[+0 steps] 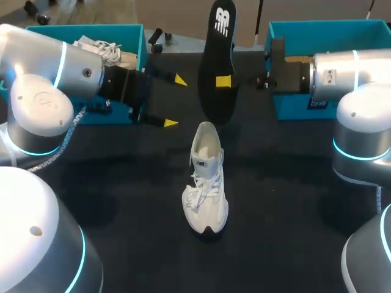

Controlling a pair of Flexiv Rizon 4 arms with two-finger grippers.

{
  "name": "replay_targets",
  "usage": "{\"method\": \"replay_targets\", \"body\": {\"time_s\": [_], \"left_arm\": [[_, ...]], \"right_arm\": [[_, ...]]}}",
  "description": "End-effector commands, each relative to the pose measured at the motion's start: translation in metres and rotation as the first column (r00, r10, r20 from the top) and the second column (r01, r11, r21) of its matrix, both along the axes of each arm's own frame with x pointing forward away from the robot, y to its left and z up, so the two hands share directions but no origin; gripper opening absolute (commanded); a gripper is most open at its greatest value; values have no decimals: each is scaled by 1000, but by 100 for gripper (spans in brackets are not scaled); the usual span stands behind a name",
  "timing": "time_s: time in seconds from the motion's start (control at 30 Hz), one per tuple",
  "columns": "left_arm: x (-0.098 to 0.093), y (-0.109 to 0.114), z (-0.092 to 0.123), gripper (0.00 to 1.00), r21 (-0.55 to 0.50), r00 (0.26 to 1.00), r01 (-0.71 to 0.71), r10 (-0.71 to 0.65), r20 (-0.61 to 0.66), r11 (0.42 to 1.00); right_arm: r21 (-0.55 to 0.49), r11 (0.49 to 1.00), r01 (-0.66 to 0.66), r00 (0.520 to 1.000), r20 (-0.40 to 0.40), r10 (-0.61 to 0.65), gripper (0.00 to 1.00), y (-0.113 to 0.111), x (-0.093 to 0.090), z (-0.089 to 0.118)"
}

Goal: Take the shoe out of the shoebox, open the shoe tongue, remove and reinsert the insole, then place the shoe into the shoebox

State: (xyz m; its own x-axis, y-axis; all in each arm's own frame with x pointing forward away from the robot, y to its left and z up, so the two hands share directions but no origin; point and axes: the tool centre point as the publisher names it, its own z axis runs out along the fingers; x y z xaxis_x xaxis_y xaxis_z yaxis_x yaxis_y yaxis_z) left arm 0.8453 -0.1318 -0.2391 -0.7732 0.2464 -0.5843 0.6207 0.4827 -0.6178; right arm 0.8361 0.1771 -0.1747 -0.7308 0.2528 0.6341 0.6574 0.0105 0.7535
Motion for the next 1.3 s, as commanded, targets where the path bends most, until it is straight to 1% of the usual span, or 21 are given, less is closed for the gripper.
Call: {"method": "replay_targets", "body": {"time_s": [0.03,0.13,0.33,0.4,0.53,0.7,0.97,1.0,1.03,1.13,1.3], "left_arm": [[-3,1,-4,100,28,999,-4,5,-42,1000],[-5,2,-5,100,51,998,2,1,-70,999],[-12,6,-17,100,134,983,4,21,-182,991],[-16,8,-22,100,169,975,6,31,-218,986],[-25,10,-31,100,204,967,11,42,-252,979],[-33,11,-44,100,250,961,12,58,-270,968],[-38,19,-58,100,253,950,-58,131,-283,966],[-40,21,-63,100,259,946,-72,148,-289,963],[-40,22,-66,100,263,942,-83,162,-294,961],[-43,23,-73,100,274,932,-98,185,-311,957],[-45,22,-80,100,293,921,-115,213,-326,949]], "right_arm": [[23,998,-53,998,14,53,0,2,13,-12],[2,998,-64,998,18,64,0,1,16,-14],[-42,994,-103,994,30,105,0,-6,17,-23],[-28,992,-121,992,42,122,0,-6,17,-26],[-34,992,-121,991,49,123,0,-7,18,-28],[-34,992,-121,991,49,123,0,-7,18,-28],[-34,992,-121,991,49,123,0,-7,18,-28],[-34,992,-121,991,49,123,0,-7,18,-28],[-35,991,-130,989,69,133,0,-6,20,-33],[-18,991,-133,987,93,134,0,-2,25,-44],[-2,991,-136,983,123,135,0,2,28,-59]]}}
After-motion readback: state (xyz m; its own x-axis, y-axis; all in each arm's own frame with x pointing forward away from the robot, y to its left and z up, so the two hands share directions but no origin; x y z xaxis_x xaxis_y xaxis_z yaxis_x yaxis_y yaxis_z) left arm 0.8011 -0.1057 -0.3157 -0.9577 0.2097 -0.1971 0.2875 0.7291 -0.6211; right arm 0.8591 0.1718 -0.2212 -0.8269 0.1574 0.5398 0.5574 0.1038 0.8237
